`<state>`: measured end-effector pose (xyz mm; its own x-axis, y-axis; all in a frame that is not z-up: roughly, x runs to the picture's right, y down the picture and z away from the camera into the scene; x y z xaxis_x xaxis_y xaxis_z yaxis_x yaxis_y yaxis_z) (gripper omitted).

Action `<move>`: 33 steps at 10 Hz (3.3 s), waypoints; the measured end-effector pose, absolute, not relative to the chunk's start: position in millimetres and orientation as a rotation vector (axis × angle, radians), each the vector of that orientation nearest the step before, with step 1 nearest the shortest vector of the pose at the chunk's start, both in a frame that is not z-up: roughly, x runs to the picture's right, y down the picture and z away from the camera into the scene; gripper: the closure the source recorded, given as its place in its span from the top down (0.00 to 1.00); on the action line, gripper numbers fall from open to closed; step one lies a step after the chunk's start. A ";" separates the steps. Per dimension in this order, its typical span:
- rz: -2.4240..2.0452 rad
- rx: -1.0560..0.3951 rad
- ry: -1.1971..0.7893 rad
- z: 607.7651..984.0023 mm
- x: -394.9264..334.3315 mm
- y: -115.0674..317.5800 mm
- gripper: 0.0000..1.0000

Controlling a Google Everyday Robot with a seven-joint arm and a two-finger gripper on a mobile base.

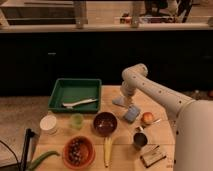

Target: Wipe purple bowl with towel

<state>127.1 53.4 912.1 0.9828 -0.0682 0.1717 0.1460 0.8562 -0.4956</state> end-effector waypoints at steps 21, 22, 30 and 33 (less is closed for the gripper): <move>0.107 -0.614 -0.053 971.5 147.0 74.2 0.53; 0.105 -0.615 -0.055 973.3 147.6 75.2 0.42; 0.079 -0.624 -0.058 974.2 155.8 77.3 0.00; 0.066 -0.626 -0.057 972.4 157.3 76.3 0.00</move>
<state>157.3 76.3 972.4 0.9963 0.0787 0.0335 -0.0441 0.8083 -0.5871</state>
